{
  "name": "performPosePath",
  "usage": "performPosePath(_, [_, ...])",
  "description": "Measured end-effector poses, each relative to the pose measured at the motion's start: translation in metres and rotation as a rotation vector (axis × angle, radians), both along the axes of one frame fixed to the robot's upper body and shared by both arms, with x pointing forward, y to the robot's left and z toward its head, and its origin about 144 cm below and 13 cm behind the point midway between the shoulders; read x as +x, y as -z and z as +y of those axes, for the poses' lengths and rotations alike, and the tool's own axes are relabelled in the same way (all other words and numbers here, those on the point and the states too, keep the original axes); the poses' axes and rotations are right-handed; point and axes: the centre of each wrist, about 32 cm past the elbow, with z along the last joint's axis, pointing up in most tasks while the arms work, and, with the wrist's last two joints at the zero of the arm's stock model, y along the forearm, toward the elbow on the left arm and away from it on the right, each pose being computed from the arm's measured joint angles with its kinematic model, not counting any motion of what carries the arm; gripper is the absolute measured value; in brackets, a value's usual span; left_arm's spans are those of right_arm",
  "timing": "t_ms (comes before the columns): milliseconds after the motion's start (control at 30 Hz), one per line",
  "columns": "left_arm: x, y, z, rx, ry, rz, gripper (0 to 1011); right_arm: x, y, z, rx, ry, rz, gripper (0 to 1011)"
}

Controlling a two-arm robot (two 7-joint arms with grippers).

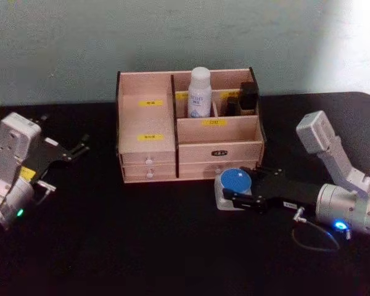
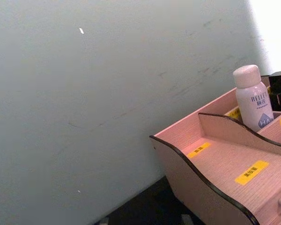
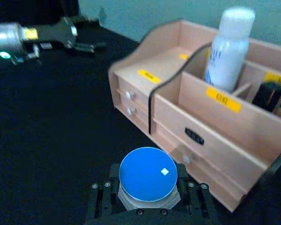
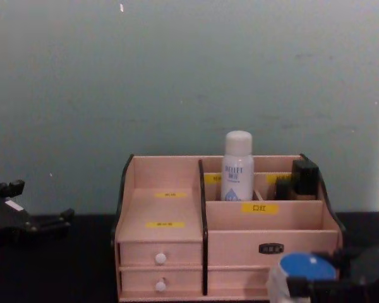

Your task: Pick up the facial cleanser and watermelon frost from the table and place them into the tiered storage box.

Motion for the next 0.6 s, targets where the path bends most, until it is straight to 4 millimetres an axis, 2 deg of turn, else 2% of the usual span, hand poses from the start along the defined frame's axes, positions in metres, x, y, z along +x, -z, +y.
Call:
performPosePath(300, [0.000, 0.000, 0.000, 0.000, 0.000, 0.000, 1001, 0.006, -0.024, 0.004, 0.033, -0.016, -0.055, 728])
performPosePath(600, [0.000, 0.000, 0.000, 0.000, 0.000, 0.000, 1001, 0.032, -0.040, 0.023, 0.054, -0.024, -0.083, 728])
